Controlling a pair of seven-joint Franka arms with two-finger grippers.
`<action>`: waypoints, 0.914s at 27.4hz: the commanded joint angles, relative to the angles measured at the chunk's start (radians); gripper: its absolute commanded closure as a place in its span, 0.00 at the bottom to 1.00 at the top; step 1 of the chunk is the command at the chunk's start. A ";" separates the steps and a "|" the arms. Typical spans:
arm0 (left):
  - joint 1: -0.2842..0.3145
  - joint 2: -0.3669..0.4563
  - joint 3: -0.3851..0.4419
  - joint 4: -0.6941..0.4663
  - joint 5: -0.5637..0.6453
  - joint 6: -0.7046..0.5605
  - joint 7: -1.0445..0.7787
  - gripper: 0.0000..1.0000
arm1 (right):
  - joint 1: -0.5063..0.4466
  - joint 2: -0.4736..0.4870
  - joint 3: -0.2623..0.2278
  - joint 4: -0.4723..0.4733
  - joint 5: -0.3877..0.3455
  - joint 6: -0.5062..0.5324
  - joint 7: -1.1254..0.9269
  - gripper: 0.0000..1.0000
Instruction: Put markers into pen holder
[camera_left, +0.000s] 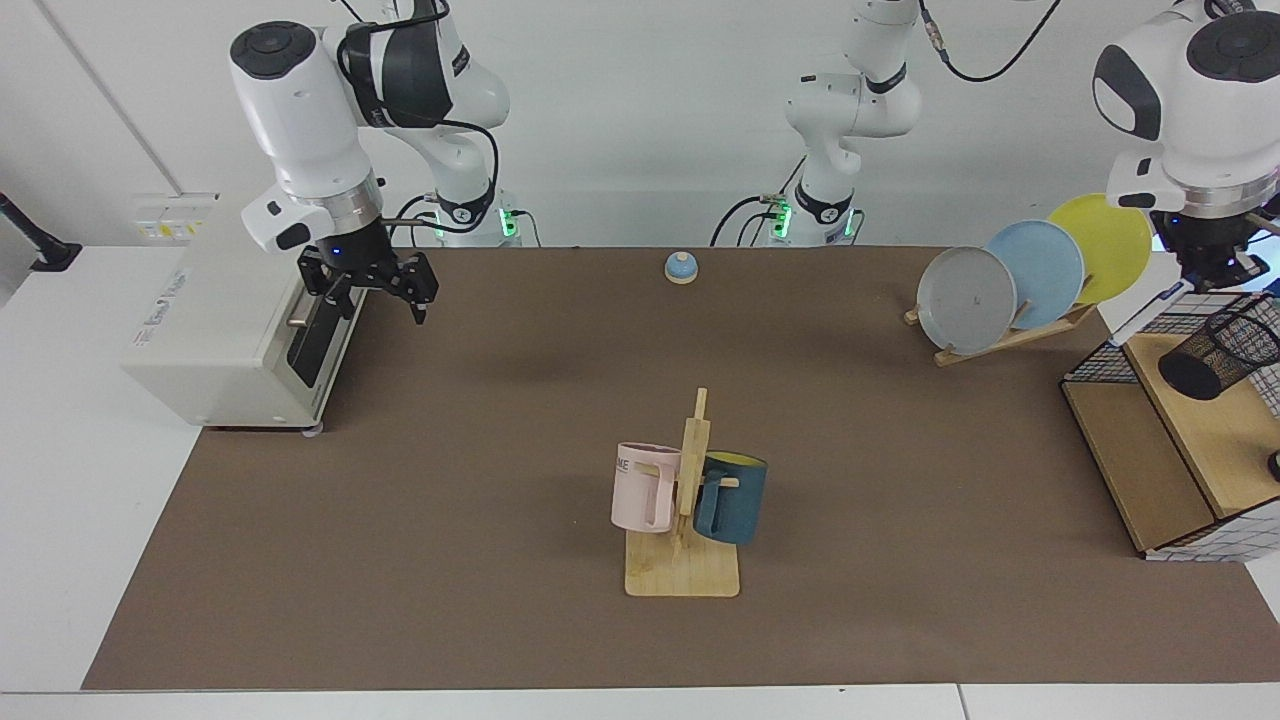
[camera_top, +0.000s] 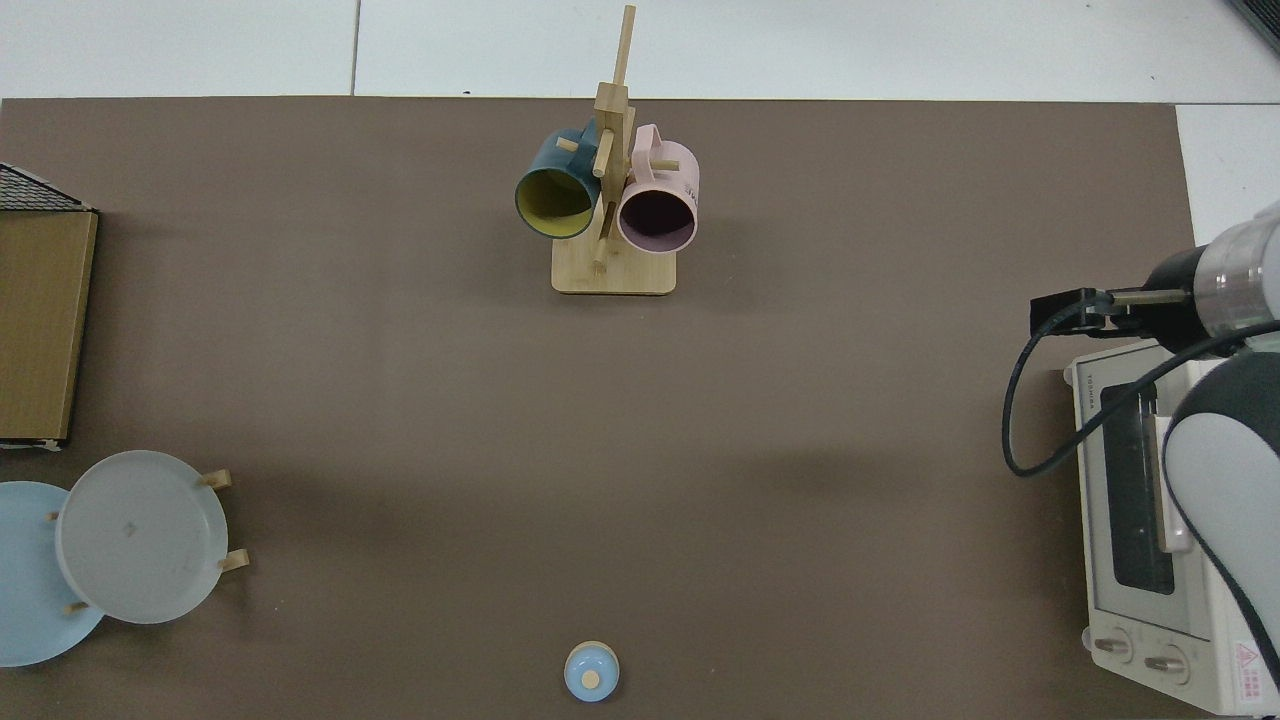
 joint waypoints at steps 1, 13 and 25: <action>0.017 0.024 0.033 0.030 0.035 0.059 0.107 1.00 | -0.004 -0.024 0.014 0.030 -0.002 -0.118 -0.026 0.00; 0.065 0.065 0.050 0.016 0.067 0.200 0.176 1.00 | -0.009 -0.086 0.018 0.021 0.027 -0.204 -0.020 0.00; 0.065 0.113 0.048 0.017 0.086 0.210 0.183 0.00 | -0.010 -0.086 0.012 0.022 0.030 -0.226 -0.018 0.00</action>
